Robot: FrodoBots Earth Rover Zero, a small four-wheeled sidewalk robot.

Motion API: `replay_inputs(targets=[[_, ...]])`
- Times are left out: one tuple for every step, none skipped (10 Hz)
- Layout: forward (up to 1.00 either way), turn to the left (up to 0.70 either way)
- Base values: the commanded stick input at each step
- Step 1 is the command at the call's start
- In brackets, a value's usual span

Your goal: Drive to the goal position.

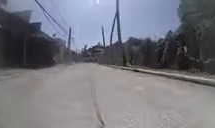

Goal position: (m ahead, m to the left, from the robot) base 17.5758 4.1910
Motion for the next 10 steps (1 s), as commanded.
replay_inputs(targets=[[0.85, -0.34], [0.85, -0.15], [0.85, 0.0], [0.85, 0.0], [0.85, 0.0], [0.85, 0.0], [0.85, 0.0], [0.85, 0.0], [0.85, 0.0], [0.85, 0.0]])
